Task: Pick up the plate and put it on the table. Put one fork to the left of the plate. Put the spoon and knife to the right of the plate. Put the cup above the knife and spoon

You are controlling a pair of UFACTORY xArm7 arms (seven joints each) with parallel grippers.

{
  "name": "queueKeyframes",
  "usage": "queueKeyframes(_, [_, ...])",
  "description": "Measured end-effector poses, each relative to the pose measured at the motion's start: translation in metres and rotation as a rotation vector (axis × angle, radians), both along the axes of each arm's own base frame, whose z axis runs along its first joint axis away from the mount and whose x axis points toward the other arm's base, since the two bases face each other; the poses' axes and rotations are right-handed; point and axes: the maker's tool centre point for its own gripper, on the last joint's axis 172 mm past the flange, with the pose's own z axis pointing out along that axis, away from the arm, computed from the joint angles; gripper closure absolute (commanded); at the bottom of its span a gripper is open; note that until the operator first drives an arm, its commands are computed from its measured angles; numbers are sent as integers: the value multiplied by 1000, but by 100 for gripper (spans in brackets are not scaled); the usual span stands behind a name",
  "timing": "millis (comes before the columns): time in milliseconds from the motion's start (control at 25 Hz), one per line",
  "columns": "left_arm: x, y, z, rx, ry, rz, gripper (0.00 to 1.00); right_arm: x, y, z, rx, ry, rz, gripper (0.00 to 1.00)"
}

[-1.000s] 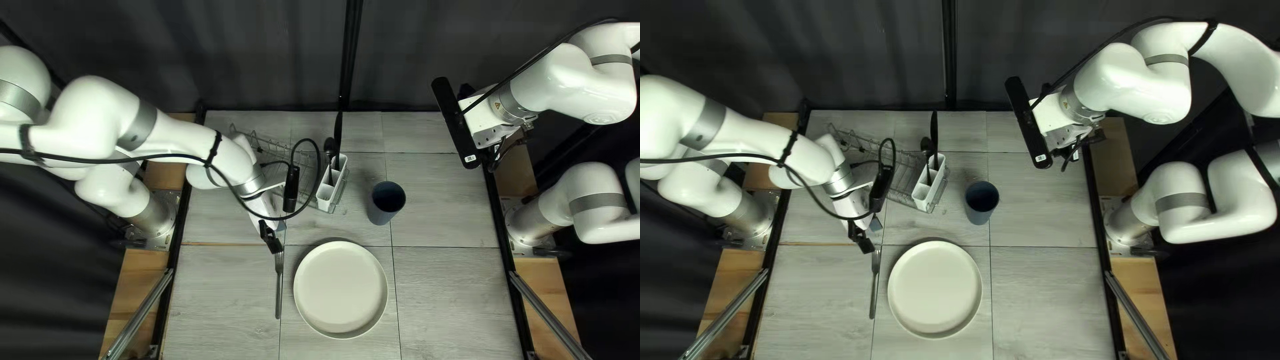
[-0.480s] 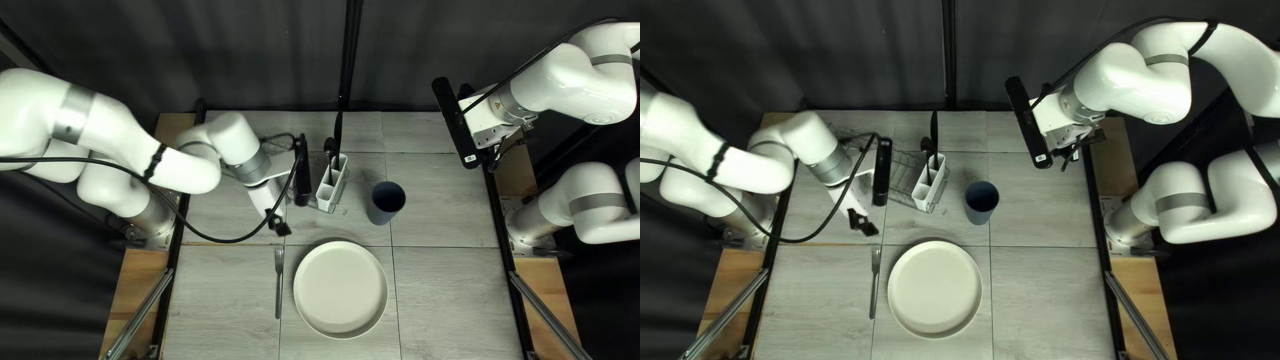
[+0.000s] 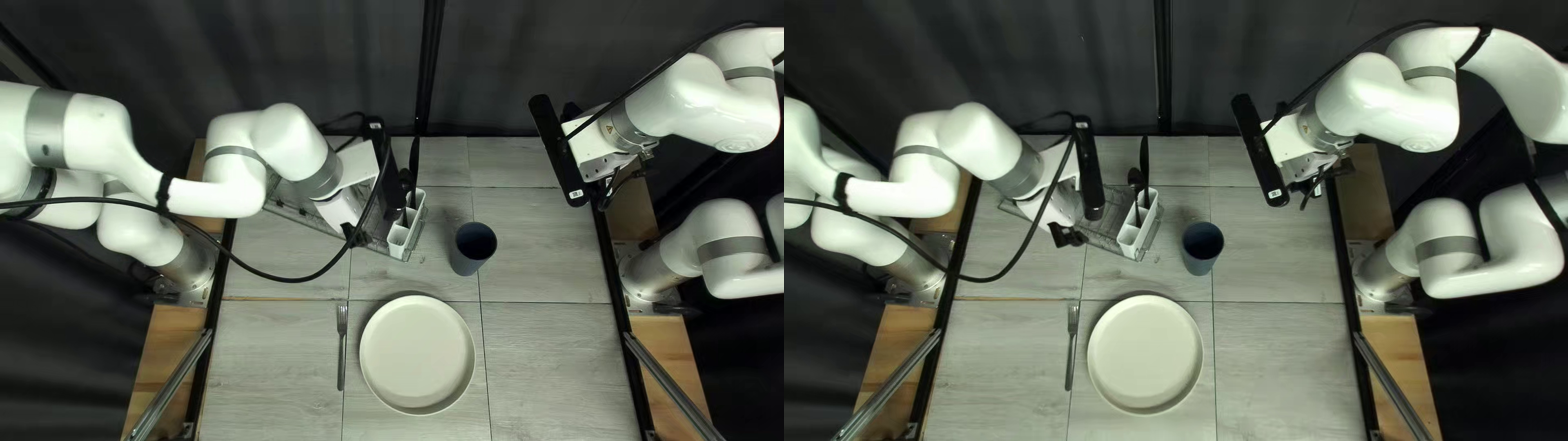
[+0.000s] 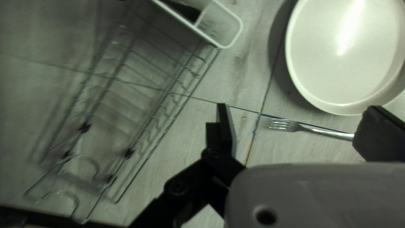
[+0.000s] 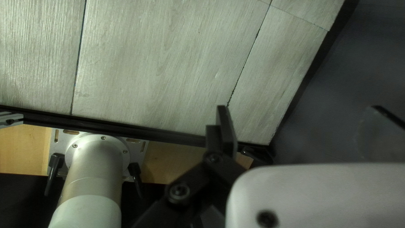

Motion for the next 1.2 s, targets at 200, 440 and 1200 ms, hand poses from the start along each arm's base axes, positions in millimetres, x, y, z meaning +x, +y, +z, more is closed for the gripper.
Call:
queueKeyframes(200, [-26, -3, 31, 58, -1, 32, 0, 0, 0, 0, 0, 0, 0, 0])
queueKeyframes(440, [-79, 0, 50, 73, -44, 41, 0, 0, 0, 0, 0, 0, 0, 0])
queueKeyframes(1200, [-132, -1, 62, 51, -60, 12, 0, 0, 0, 0, 0, -1, 0, 0])
